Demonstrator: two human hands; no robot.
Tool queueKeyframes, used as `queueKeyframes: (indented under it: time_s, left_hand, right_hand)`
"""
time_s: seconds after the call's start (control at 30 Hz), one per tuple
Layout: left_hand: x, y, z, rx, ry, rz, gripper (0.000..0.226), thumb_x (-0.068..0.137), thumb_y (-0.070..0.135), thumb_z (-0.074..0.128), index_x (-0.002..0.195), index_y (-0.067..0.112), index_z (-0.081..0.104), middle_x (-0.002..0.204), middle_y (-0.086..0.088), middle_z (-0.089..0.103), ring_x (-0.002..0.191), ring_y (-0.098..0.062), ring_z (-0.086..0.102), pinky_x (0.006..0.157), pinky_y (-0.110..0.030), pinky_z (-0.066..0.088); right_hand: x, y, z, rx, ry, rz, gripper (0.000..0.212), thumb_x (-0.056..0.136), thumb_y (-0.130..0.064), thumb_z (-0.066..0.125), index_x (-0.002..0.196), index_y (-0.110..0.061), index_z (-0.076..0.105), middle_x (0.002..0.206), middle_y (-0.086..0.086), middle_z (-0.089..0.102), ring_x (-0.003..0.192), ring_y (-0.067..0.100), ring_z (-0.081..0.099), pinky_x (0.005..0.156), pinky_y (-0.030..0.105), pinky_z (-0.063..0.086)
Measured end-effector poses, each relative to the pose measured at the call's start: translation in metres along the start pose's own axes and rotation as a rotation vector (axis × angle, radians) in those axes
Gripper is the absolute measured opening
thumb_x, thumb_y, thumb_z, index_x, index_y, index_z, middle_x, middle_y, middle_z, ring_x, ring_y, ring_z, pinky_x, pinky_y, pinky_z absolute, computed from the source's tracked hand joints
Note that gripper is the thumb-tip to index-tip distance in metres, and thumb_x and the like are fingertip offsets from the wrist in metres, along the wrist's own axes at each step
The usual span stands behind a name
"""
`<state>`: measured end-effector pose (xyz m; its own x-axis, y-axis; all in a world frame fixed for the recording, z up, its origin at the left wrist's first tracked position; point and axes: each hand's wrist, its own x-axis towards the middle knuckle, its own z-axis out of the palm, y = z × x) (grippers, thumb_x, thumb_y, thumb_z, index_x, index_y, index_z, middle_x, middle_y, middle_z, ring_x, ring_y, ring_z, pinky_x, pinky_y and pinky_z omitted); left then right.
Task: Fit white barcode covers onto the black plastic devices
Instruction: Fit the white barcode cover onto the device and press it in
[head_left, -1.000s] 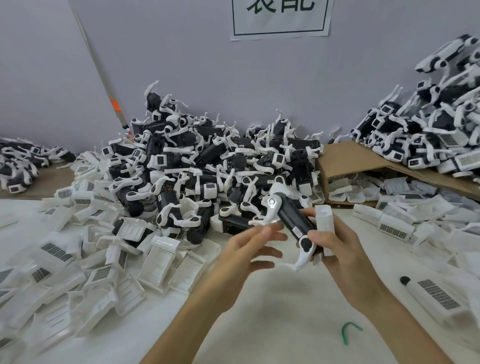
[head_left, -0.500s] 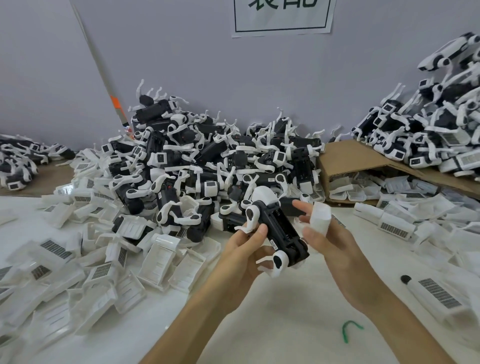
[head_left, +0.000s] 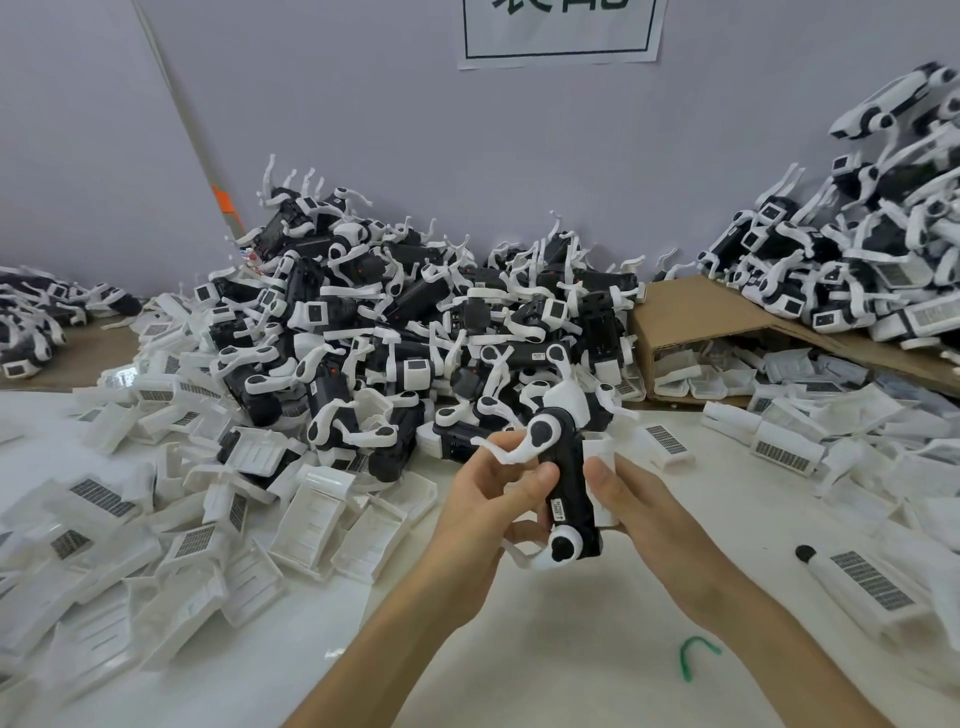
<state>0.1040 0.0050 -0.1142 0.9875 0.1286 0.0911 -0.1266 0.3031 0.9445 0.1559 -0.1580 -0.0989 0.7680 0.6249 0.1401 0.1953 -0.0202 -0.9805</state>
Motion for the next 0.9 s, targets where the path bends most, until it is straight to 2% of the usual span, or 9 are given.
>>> queueKeyframes:
  time_s: [0.1,0.2,0.27,0.37,0.47,0.57,0.63,0.7,0.9]
  left_hand:
    - [-0.001,0.000,0.004,0.026,-0.011,0.008,0.047,0.083,0.023,0.072,0.125,0.008,0.059,0.120,-0.024,0.063,0.097,-0.034,0.063,0.088,-0.063,0.049]
    - [-0.002,0.000,0.006,0.037,-0.010,0.026,0.040,0.081,0.021,0.073,0.118,0.011,0.062,0.103,-0.011,0.065,0.085,-0.025,0.065,0.070,-0.041,0.056]
    - [-0.002,-0.001,0.006,0.041,0.005,0.028,0.039,0.080,0.022,0.073,0.116,0.012,0.063,0.099,-0.010,0.062,0.084,-0.024,0.064,0.065,-0.035,0.055]
    - [-0.003,-0.001,0.006,0.033,0.017,0.010,0.046,0.080,0.024,0.073,0.122,0.010,0.061,0.114,-0.029,0.059,0.091,-0.030,0.062,0.073,-0.041,0.053]
    - [-0.003,0.000,0.006,0.026,0.024,0.005,0.042,0.080,0.026,0.073,0.120,0.014,0.065,0.123,-0.027,0.060,0.093,-0.029,0.063,0.079,-0.045,0.053]
    - [-0.003,-0.001,0.005,0.080,0.020,0.018,0.034,0.081,0.033,0.071,0.114,0.022,0.069,0.115,-0.019,0.069,0.091,-0.024,0.067,0.076,-0.036,0.057]
    - [-0.002,-0.003,0.005,0.100,0.019,0.018,0.034,0.083,0.035,0.069,0.115,0.023,0.069,0.111,-0.012,0.073,0.095,-0.023,0.070,0.081,-0.035,0.058]
    - [-0.002,-0.003,0.006,0.097,0.019,0.020,0.035,0.084,0.034,0.069,0.116,0.022,0.068,0.111,-0.008,0.075,0.099,-0.023,0.071,0.083,-0.034,0.060]
    - [-0.003,-0.001,0.007,0.079,0.041,0.004,0.038,0.082,0.032,0.070,0.117,0.017,0.069,0.116,-0.023,0.068,0.096,-0.034,0.064,0.090,-0.056,0.054]
  right_hand:
    - [0.001,0.003,0.002,-0.007,0.015,-0.016,0.045,0.090,-0.065,0.046,0.111,-0.031,0.067,0.101,-0.011,0.075,0.102,0.007,0.069,0.092,0.025,0.052]
    - [0.001,0.005,0.004,0.004,-0.010,-0.022,0.052,0.087,-0.067,0.042,0.120,-0.033,0.064,0.109,-0.014,0.073,0.106,0.005,0.068,0.089,0.018,0.051]
    - [0.000,0.008,0.005,0.037,-0.045,0.001,0.049,0.095,-0.065,0.035,0.126,-0.039,0.063,0.121,-0.013,0.071,0.113,0.007,0.066,0.091,0.017,0.050]
    - [0.002,0.013,0.002,0.154,-0.042,0.073,0.052,0.098,-0.061,0.030,0.127,-0.036,0.066,0.126,-0.002,0.070,0.117,0.018,0.065,0.097,0.032,0.053]
    - [0.003,0.014,-0.001,0.161,-0.050,0.080,0.052,0.100,-0.058,0.031,0.130,-0.034,0.065,0.131,0.000,0.067,0.125,0.025,0.060,0.104,0.042,0.050]
    - [0.005,0.013,-0.001,0.161,-0.057,0.060,0.056,0.095,-0.061,0.033,0.130,-0.032,0.065,0.130,0.000,0.068,0.125,0.021,0.061,0.101,0.036,0.053]
    - [0.005,0.011,0.001,0.207,-0.060,0.056,0.059,0.091,-0.064,0.038,0.129,-0.029,0.066,0.130,0.001,0.068,0.124,0.018,0.062,0.096,0.027,0.053]
    - [0.005,0.009,0.002,0.232,-0.071,0.062,0.058,0.090,-0.064,0.040,0.129,-0.029,0.067,0.130,0.003,0.068,0.124,0.019,0.062,0.095,0.025,0.052]
    - [0.003,0.006,-0.001,0.255,-0.062,0.065,0.059,0.089,-0.062,0.044,0.129,-0.025,0.066,0.129,0.007,0.068,0.122,0.023,0.063,0.096,0.033,0.055]
